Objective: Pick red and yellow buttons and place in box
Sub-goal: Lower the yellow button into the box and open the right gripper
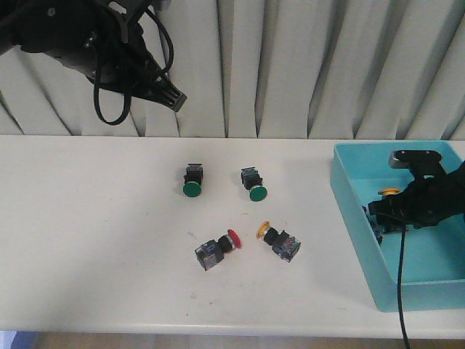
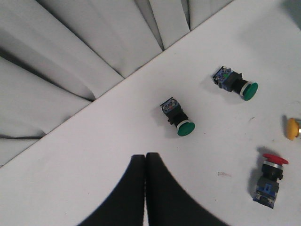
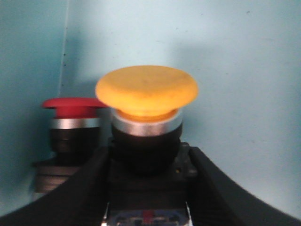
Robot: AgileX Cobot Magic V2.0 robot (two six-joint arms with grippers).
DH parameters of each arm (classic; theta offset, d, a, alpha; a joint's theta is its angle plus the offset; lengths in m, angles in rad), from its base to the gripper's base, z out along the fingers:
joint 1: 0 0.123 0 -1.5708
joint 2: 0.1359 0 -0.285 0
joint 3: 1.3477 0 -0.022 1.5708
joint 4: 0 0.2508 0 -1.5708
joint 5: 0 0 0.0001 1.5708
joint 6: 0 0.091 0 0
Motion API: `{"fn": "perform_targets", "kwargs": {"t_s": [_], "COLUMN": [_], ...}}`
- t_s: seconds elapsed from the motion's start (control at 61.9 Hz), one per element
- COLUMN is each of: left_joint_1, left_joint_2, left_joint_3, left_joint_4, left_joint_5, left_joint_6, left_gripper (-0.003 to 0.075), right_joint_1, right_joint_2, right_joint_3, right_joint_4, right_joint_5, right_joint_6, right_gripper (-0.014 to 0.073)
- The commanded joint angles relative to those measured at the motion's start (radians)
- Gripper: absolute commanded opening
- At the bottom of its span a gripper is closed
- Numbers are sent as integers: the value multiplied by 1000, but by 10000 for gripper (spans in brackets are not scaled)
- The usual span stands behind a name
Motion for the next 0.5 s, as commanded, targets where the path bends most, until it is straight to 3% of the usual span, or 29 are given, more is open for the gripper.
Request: {"fn": "perform_targets", "kwargs": {"t_s": [0.0, 0.065, 0.145, 0.275, 0.484], "left_joint_1": [1, 1, 1, 1, 1], "left_joint_2": [-53, -56, -60, -78, -133], "left_joint_3": [-23, -23, -23, -23, -23], "left_joint_4": [20, 20, 20, 20, 32], "left_joint_5": [-56, -56, -55, -55, -65], "left_joint_6": [-13, -13, -13, -13, -17], "left_gripper": [-6, -6, -6, -6, -6], "right_joint_1": [-6, -6, -6, -4, -4], "right_joint_2": [-35, -37, -52, -120, -350], "right_joint_3": [-57, -73, -102, -153, -259], "right_joint_4": [-9, -13, -14, 9, 189], "right_joint_5": [17, 33, 79, 172, 320], "right_joint_6": [2, 2, 5, 17, -21], "right_gripper": [471, 552, 594, 580, 496]}}
